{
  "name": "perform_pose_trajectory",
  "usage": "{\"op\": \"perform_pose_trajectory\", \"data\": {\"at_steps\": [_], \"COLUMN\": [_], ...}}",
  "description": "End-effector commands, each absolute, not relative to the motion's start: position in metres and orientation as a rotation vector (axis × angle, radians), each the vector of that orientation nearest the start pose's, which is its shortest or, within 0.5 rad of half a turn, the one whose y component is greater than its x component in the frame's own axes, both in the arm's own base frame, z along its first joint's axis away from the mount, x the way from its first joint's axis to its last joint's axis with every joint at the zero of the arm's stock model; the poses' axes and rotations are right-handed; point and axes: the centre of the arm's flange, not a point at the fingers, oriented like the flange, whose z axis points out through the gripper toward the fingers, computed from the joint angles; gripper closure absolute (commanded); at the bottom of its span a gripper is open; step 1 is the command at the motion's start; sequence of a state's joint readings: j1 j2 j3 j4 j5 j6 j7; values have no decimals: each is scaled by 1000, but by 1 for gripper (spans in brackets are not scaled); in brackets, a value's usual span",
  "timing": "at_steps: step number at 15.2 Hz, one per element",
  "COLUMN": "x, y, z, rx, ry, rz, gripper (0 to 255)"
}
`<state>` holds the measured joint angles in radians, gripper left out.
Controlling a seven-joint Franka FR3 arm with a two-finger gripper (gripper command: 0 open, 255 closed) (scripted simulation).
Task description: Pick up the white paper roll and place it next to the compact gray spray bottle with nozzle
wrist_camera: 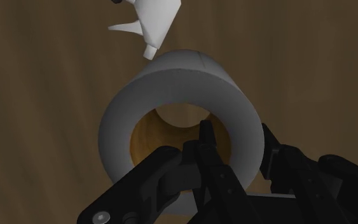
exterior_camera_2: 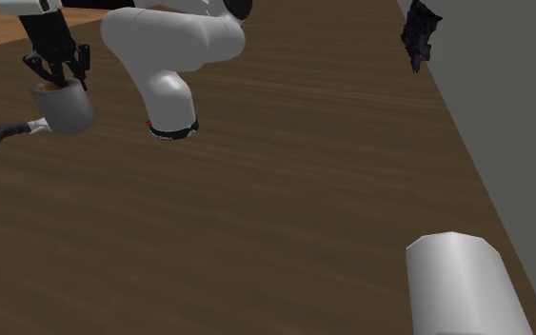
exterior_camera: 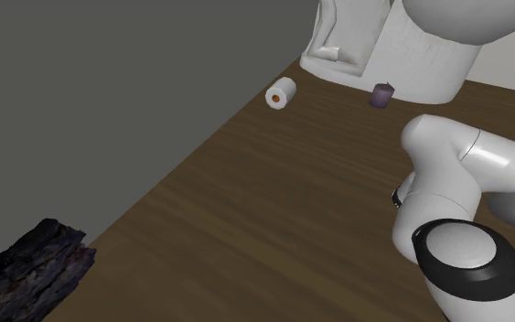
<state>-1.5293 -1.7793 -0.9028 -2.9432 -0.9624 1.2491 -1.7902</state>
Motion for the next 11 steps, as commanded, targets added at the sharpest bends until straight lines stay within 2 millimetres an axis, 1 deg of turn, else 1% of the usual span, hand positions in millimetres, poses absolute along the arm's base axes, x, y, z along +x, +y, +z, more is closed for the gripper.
{"op": "perform_pose_trajectory", "data": {"at_steps": [1, 8, 9, 11], "x": [-200, -200, -200, -200], "y": [-107, -107, -107, -107], "z": [372, 372, 372, 372], "rx": [-3143, -3143, -3143, -3143], "ry": [-144, -144, -144, -144], "rz": [26, 26, 26, 26], "gripper": [255, 255, 0, 0]}}
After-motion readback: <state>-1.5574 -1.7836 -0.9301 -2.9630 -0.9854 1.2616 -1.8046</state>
